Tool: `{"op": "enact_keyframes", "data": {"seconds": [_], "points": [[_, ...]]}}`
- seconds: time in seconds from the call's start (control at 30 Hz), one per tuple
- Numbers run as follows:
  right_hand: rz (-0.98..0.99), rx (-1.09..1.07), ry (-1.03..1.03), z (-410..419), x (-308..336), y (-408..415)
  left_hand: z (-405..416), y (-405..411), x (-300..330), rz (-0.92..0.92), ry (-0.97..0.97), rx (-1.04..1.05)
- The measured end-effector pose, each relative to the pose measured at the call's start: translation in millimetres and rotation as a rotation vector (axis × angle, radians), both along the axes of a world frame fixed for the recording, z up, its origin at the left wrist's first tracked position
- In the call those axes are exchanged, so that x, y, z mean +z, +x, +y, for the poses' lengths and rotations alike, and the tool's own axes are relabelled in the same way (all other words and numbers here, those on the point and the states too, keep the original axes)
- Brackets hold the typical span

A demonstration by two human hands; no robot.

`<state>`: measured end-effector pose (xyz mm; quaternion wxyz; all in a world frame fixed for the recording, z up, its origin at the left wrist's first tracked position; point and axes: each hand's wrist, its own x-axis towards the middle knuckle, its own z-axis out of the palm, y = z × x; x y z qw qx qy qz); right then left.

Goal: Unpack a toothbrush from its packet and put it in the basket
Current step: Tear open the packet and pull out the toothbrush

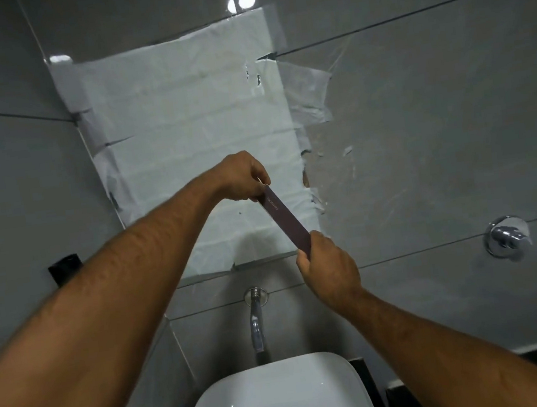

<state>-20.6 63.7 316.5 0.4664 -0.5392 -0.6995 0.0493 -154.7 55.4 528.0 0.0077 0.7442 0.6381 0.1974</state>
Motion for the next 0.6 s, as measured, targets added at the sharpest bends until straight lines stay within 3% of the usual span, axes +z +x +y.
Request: {"op": "enact_keyframes", "data": {"seconds": [0.23, 0.4, 0.6], "points": [[-0.026, 0.018, 0.007, -3, 7, 7, 0, 1, -6, -0.055, 0.099, 0.039], [-0.11, 0.053, 0.016, -1, 19, 21, -1, -9, -19, -0.498, 0.111, 0.088], [-0.582, 0.033, 0.089, 1, 84, 39, -4, -24, -79, -1.242, 0.025, 0.324]]}}
